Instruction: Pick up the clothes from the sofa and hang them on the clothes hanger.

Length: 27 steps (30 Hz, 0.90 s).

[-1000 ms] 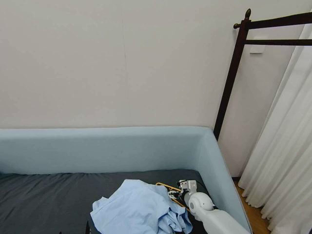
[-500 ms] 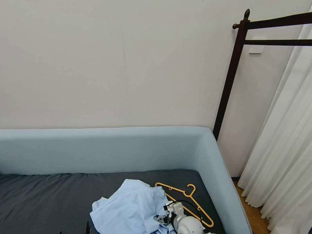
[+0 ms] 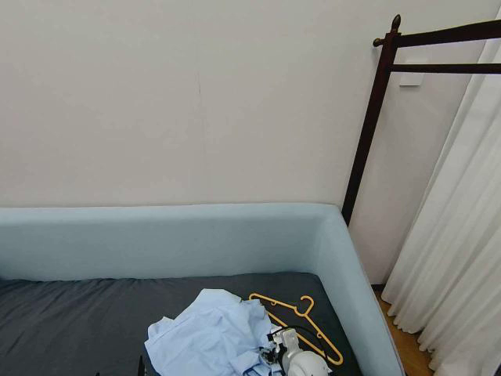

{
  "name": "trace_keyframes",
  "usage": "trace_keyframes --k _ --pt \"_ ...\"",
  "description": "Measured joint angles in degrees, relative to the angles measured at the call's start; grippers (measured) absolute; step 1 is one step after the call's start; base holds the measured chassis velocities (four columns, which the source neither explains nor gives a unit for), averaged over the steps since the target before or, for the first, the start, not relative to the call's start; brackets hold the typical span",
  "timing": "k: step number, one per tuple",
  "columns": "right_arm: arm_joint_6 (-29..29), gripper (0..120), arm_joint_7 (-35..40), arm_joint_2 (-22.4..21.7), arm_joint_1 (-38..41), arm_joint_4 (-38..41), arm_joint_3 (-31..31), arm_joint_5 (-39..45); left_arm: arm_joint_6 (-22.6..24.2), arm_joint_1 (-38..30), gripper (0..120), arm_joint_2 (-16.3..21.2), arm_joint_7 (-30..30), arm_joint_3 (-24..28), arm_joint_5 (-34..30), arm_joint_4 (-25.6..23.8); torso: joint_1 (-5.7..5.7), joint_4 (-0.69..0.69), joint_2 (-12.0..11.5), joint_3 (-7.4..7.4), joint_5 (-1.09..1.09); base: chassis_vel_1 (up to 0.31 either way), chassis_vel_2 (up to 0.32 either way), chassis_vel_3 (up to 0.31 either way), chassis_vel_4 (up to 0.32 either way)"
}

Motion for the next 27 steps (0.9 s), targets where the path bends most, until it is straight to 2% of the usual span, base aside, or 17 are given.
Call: trace_keyframes --k 8,10,13,18,23,25,27 --pt "0.7 22 0.2 -0.4 0.0 0.8 -0.4 -0.6 0.0 0.1 99 -0.1 0.0 0.0 0.1 -0.1 0.00 0.00 0.0 0.00 0.00 0.000 0.000 0.000 0.000" --pt "0.9 18 0.2 -0.5 0.1 0.9 -0.6 -1.0 0.0 0.1 99 -0.1 0.0 0.0 0.1 -0.1 0.00 0.00 0.0 0.00 0.00 0.000 0.000 0.000 0.000" --pt "1.8 4 -0.4 -1.6 0.1 2.2 -1.2 -2.9 0.0 0.1 99 -0.2 0.0 0.0 0.1 -0.1 0.00 0.00 0.0 0.00 0.00 0.000 0.000 0.000 0.000" --pt "3.7 0 -2.6 -3.7 -0.3 5.5 -1.1 -7.2 0.0 -0.1 99 -0.2 -0.1 0.0 0.0 0.0 0.00 -0.01 0.0 0.00 0.01 0.000 0.000 0.000 0.000" --pt "8.9 0 -2.5 -7.4 1.4 10.8 -1.3 -13.4 0.0 -0.7 99 0.0 -0.1 0.0 -0.3 0.5 0.00 -0.01 0.0 0.00 0.01 0.000 0.000 0.000 0.000" --pt "13.7 0 -3.5 -9.6 4.2 12.3 -1.7 -21.4 0.1 -1.1 99 0.0 -0.1 0.1 -0.3 0.6 0.00 0.00 0.0 0.00 0.02 0.000 0.000 0.000 0.000" --pt "16.8 0 -4.7 -11.8 8.0 13.8 -2.7 -25.4 0.3 -1.4 99 -0.2 -0.1 0.2 -0.4 0.4 0.00 -0.01 0.0 0.01 0.01 0.000 0.000 0.000 0.000"
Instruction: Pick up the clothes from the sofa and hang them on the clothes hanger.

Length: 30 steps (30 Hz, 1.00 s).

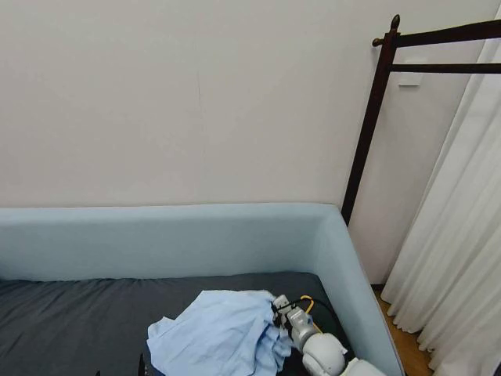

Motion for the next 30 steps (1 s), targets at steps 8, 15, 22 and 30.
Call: trace_keyframes --k 8,15,22,30 --pt "13.2 0 -4.6 -2.8 15.5 -2.5 -4.2 -13.4 0.1 0.1 99 -0.3 0.0 -0.2 -0.2 -0.7 0.00 0.00 0.0 0.00 0.00 0.000 0.000 0.000 0.000" --pt "24.9 0 -8.1 -1.4 30.0 -5.4 -9.2 -18.1 0.0 0.0 99 -1.2 -0.1 -0.5 -0.5 -1.2 0.00 0.01 0.0 0.00 -0.02 0.000 0.000 0.000 0.000" --pt "32.4 0 -7.6 -1.7 28.3 -0.4 -10.0 -13.7 -0.3 0.5 99 -2.6 -0.1 -0.6 -0.6 -1.4 0.00 0.04 0.0 -0.01 -0.01 0.000 0.000 0.000 0.000" --pt "50.1 0 -10.2 -6.6 3.6 -7.8 -1.2 -20.7 -0.7 1.3 99 -3.0 -0.1 -0.8 -0.3 -1.5 0.00 -0.04 0.0 0.00 0.05 0.000 0.000 0.000 0.000"
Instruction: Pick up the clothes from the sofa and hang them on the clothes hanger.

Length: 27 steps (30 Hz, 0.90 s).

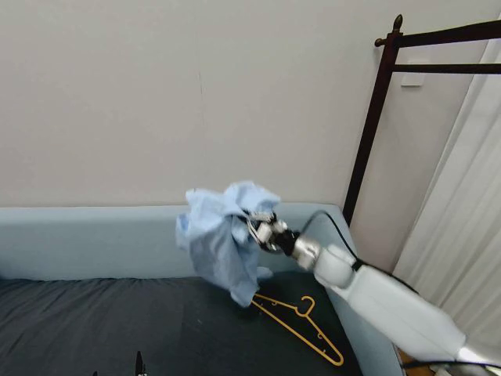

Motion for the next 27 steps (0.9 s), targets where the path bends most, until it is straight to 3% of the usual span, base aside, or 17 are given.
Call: trace_keyframes --k 2,3,7,11,19,27 --pt "2.0 0 -0.1 0.4 -3.8 -2.0 2.5 -1.4 0.0 0.0 99 0.0 0.0 0.0 0.0 0.1 0.00 0.01 0.0 -0.01 -0.03 0.000 0.000 0.000 0.000" --pt "4.8 0 -0.2 2.1 -9.7 -6.6 6.9 -4.4 0.0 0.1 99 0.0 0.0 0.1 0.1 0.3 0.00 0.00 0.0 -0.02 -0.06 0.000 0.000 0.000 0.000" --pt "6.1 0 -0.4 7.9 -21.3 -17.5 16.5 -9.8 0.8 -0.3 99 -0.2 0.0 1.0 0.6 0.5 -0.01 0.03 0.0 -0.01 -0.03 0.000 0.000 0.000 0.000" --pt "6.1 0 -1.1 9.1 -24.2 -19.8 19.1 -9.9 1.5 -0.9 99 0.2 0.0 1.4 1.3 0.5 -0.01 0.04 0.0 -0.01 -0.03 0.000 0.000 0.000 0.000" --pt "5.7 0 2.5 9.8 -21.7 -21.7 22.8 -9.3 1.7 -1.1 99 1.8 0.0 1.4 0.9 0.8 -0.01 0.06 0.0 -0.01 -0.07 0.000 0.000 0.000 0.000" --pt "5.3 0 1.3 10.4 -17.9 -23.3 23.1 -8.5 1.6 -1.3 99 2.2 0.0 1.5 0.3 1.4 -0.01 0.07 0.0 -0.01 -0.06 0.000 0.000 0.000 0.000"
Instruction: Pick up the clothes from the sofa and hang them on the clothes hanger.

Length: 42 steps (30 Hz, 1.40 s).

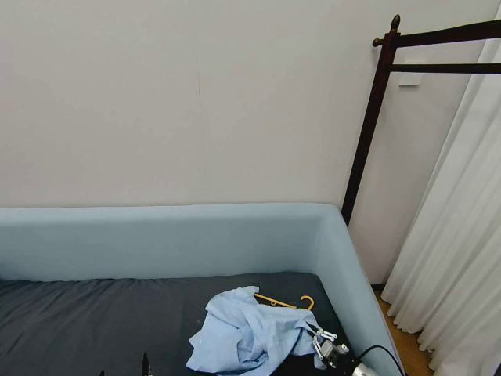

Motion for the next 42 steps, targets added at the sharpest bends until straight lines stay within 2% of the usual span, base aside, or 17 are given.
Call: trace_keyframes --k 1,3,5,6,9,11,13,16,20,21,26,32,36,42 --pt "-0.8 7 -0.6 -0.2 -0.4 0.7 0.1 0.8 0.0 -0.1 99 0.1 0.0 0.1 0.0 0.1 0.00 0.00 0.0 0.00 0.01 0.000 0.000 0.000 0.000" --pt "-1.5 11 -1.2 -0.6 -1.0 1.7 0.2 1.6 0.0 -0.1 99 0.2 0.0 0.1 -0.1 0.2 0.00 -0.01 0.0 0.00 0.01 0.000 0.000 0.000 0.000" --pt "-3.0 23 -3.3 -1.8 -2.9 4.9 0.8 4.4 0.0 -0.4 99 0.5 0.0 0.1 -0.2 0.5 0.00 -0.02 0.0 0.00 0.00 0.000 0.000 0.000 0.000" --pt "-3.0 23 -3.3 -1.8 -2.9 4.9 0.8 4.4 0.0 -0.4 99 0.5 0.0 0.1 -0.2 0.5 0.00 -0.02 0.0 0.00 0.00 0.000 0.000 0.000 0.000" --pt "-5.8 36 -6.9 -4.0 -6.6 11.7 2.1 9.5 0.0 -0.8 99 0.9 0.0 0.0 -0.5 1.0 0.00 -0.02 0.0 0.00 0.00 0.000 0.000 0.000 0.000" --pt "-6.7 39 -7.4 -4.6 -7.8 14.2 2.4 11.1 0.0 -0.9 99 1.0 0.0 0.0 -0.6 1.1 0.00 -0.03 0.0 0.00 0.00 0.000 0.000 0.000 0.000" --pt "-10.4 49 -7.8 -6.4 -11.3 21.7 3.6 15.6 0.1 -1.2 99 1.4 0.0 0.0 -0.7 1.4 0.00 -0.02 0.0 0.00 0.00 0.000 0.000 0.000 0.000" --pt "-11.9 56 -7.6 -7.2 -13.0 25.2 4.1 17.2 0.1 -1.3 99 1.5 0.0 0.0 -0.8 1.6 0.00 -0.03 0.0 0.00 0.00 0.000 0.000 0.000 0.000" --pt "-22.3 76 -2.3 -10.6 -18.2 38.9 3.4 22.3 0.2 -1.5 99 2.1 0.0 0.3 -0.8 1.8 0.00 -0.03 0.0 0.00 -0.02 0.000 0.000 0.000 0.000" --pt "-22.3 76 -2.3 -10.6 -18.2 38.9 3.4 22.3 0.2 -1.5 99 2.1 0.0 0.3 -0.8 1.8 0.00 -0.03 0.0 0.00 -0.02 0.000 0.000 0.000 0.000" --pt "-32.9 97 3.6 -10.3 -19.2 45.1 -4.2 27.7 0.0 -1.2 99 3.1 0.1 -0.7 -1.3 1.9 0.00 -0.03 0.0 0.00 0.00 0.000 0.000 0.000 0.000" --pt "-38.5 100 7.6 -8.8 -17.7 46.5 -10.7 31.5 -0.4 -0.5 99 2.9 0.1 -1.2 -1.3 2.0 0.00 0.00 0.0 0.00 -0.01 0.000 0.000 0.000 0.000" --pt "-46.3 100 13.0 -6.9 -19.3 49.0 -15.4 38.3 -0.9 -0.1 99 2.4 0.1 -1.4 -1.5 2.3 0.00 -0.02 0.0 0.00 0.00 0.000 0.000 0.000 0.000" --pt "-49.6 100 18.5 -5.0 -19.4 45.4 -17.4 36.3 -0.9 -0.4 99 2.1 0.1 -1.1 -1.2 2.6 0.00 -0.03 0.0 0.00 0.00 0.000 0.000 0.000 0.000"
